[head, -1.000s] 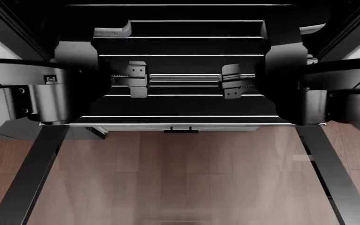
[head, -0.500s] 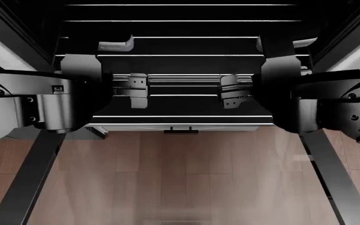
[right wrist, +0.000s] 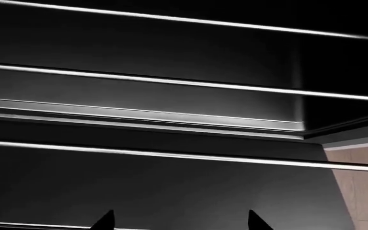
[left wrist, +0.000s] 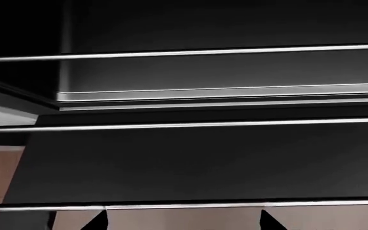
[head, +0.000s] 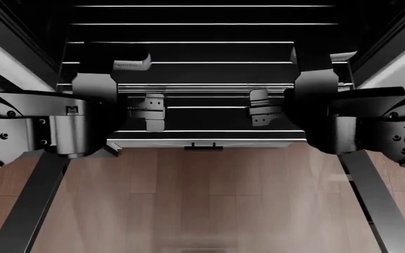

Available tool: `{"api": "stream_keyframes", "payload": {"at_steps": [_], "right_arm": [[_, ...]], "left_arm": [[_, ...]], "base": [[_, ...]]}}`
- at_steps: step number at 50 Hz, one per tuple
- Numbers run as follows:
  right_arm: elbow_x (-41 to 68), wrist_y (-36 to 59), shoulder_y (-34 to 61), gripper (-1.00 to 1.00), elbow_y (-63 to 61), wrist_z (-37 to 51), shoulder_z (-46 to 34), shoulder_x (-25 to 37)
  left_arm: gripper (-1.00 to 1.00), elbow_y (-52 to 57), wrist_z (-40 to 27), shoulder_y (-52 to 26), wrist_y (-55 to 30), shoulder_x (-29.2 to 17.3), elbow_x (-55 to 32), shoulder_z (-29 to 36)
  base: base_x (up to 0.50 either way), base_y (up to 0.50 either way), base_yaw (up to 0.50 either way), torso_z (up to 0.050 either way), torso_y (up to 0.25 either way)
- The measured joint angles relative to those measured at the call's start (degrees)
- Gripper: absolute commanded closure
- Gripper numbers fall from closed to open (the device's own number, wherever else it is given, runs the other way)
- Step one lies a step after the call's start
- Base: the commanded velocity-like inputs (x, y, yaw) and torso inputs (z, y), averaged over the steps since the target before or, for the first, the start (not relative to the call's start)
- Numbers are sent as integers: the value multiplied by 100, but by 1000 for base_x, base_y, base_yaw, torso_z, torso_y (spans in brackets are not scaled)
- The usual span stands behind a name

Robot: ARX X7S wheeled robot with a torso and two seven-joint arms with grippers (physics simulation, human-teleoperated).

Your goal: Fully slide the bottom oven rack out.

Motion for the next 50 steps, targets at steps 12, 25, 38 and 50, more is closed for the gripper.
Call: {"api": "stream_keyframes", "payload": {"at_steps": [12, 25, 38, 50], "right_arm": [[334, 137, 29, -100, 141, 225, 123, -10], [1157, 350, 83, -100, 421, 707, 300, 24], [1505, 439, 86, -100, 536, 834, 362, 61], [1546, 218, -68, -100, 163, 893, 313, 234]], "left_arm": [[-100, -121, -306, -36, -101, -10, -360, 22], [-100, -398, -858, -128, -149, -49, -1247, -18], [-100, -515, -916, -110, -118, -119, -1628, -56], [-100, -441, -962, -84, -257, -194, -1761, -66]], "base": [[-1, 0, 0, 0, -6], [-5, 0, -1, 0, -13], [-6, -1, -1, 0, -20], [-6, 0, -1, 0, -25]]}}
